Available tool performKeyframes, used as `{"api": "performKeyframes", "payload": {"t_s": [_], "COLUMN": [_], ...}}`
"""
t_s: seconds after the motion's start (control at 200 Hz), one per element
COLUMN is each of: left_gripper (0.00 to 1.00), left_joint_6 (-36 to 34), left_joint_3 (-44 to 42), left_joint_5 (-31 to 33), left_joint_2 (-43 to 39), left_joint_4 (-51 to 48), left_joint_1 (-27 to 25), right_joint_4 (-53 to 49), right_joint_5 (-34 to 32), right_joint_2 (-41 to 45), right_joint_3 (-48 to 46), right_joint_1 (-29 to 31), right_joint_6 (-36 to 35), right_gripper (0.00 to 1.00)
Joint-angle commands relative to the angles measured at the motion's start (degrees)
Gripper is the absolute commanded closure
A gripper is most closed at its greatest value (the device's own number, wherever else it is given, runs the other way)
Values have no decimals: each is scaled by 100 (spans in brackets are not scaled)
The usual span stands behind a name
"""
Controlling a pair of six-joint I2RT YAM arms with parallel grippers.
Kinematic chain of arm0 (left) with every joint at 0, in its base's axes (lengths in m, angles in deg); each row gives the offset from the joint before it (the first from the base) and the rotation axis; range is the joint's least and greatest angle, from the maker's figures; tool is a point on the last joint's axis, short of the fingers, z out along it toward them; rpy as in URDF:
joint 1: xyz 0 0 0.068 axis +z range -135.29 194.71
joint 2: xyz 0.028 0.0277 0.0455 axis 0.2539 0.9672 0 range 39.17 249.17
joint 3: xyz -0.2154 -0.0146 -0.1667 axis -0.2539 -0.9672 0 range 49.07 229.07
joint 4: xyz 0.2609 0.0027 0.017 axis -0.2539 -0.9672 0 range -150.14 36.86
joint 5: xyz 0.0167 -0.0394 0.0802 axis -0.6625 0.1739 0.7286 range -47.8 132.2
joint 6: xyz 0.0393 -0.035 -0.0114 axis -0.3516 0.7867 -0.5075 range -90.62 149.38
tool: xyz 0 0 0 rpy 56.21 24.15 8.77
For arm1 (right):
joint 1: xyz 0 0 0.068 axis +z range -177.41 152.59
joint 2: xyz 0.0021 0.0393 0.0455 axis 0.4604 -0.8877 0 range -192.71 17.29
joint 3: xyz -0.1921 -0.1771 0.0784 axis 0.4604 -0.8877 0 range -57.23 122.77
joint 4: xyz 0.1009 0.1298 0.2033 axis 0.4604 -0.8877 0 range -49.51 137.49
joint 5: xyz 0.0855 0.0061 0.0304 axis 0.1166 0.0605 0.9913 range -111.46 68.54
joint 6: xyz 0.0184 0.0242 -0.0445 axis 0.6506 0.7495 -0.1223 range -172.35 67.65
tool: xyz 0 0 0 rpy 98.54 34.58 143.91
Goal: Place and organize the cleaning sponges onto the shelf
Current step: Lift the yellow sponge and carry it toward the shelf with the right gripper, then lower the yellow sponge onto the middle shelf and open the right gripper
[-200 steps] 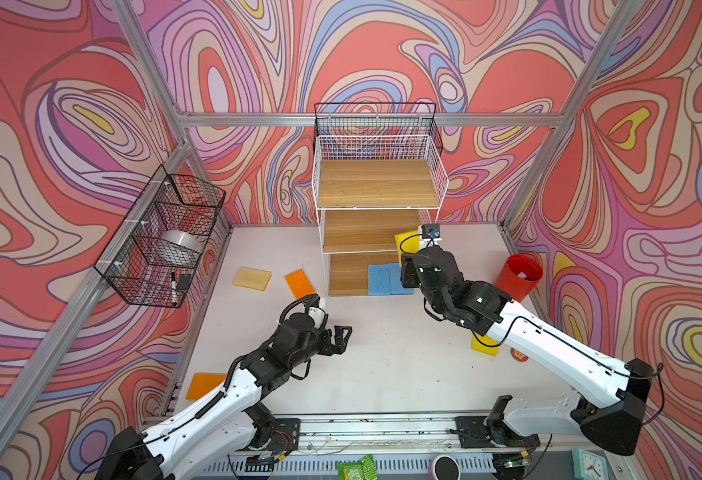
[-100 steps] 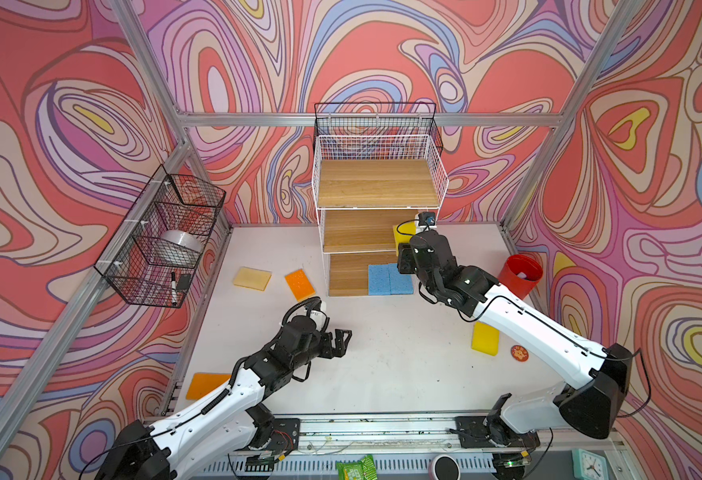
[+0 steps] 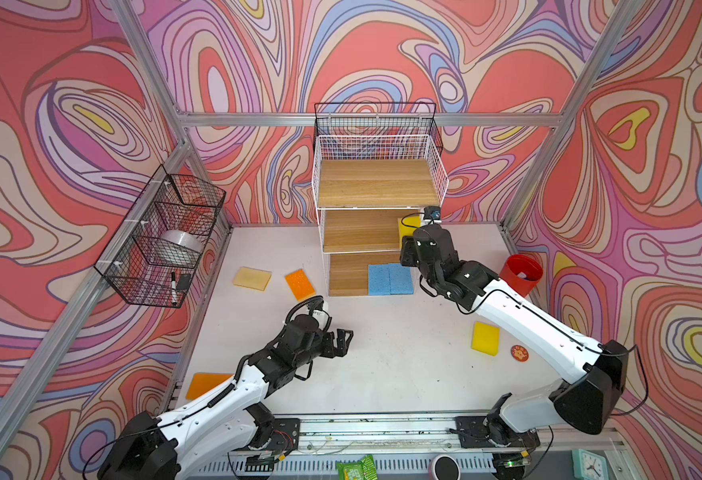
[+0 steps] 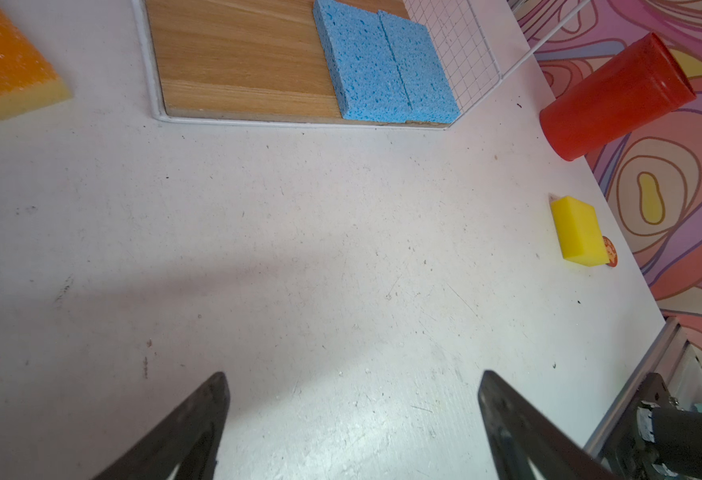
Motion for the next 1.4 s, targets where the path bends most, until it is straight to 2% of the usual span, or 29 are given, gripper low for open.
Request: {"api": "performKeyframes", "payload": {"t_s": [0.0, 0.526, 0.771, 1.036, 1.392], "left_gripper": [5, 4, 4, 4, 3], "left_joint_6": [-76, -151, -167, -182, -167], "left_joint_3": [142, 448, 453, 453, 461], "left_joint_5": [59, 82, 43, 20, -21], "left_joint_2": [131, 765, 795, 809, 858], "left_joint_4": [186, 440, 448, 422, 431], "left_joint_1": [31, 45, 62, 71, 71], "right_joint_4": [189, 285, 268, 296, 292], "right_joint_5": [43, 36, 102, 80, 80], "right_joint_2": [-153, -462, -654, -839, -926], "right_joint_3": [34, 170, 267, 391, 444], "right_joint_1": [-71, -222, -228, -237, -235], "right_joint_6": [-8, -101, -132, -154, -237], "right_gripper": [44, 44, 39, 39, 26]}}
